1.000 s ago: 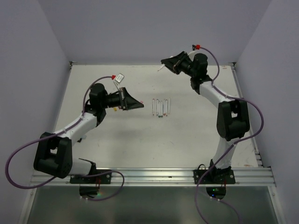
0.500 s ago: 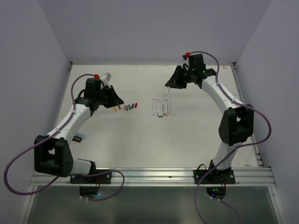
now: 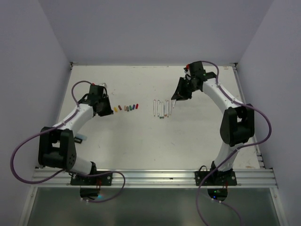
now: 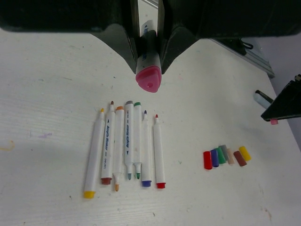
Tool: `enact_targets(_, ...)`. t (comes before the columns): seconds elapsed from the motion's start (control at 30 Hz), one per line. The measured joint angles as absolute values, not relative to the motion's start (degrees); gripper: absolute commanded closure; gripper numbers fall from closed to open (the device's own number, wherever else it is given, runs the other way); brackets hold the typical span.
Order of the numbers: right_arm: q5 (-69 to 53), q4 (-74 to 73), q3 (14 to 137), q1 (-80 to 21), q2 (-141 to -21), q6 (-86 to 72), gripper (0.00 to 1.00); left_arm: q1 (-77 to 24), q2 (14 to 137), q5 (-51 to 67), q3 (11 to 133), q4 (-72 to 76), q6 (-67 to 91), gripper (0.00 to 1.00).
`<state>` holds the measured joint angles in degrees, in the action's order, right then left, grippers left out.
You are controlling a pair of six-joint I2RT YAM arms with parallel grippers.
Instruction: Open the pen caps
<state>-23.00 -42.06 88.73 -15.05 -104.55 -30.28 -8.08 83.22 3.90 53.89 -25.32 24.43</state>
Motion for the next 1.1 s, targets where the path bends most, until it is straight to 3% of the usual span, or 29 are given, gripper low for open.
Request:
enact_targets(0.67, -18.94, -43.68, 87.61, -14.66, -108.53, -27.97, 1.0, -6.33, 95.31, 2.26, 53.1, -20.69, 23.33, 1.0)
enact_targets(0.97, -18.92, -43.92, 88.84, -14.66, -111.87, -27.55, 1.0, -5.89, 101.27, 3.84, 59.27, -18.5, 23.94, 0.9)
enact_targets(1.1, -18.9, -44.1, 90.61, -14.66, -114.04, -26.89, 1.0, -5.87, 102.08, 5.39, 59.79, -17.58, 24.73, 0.8)
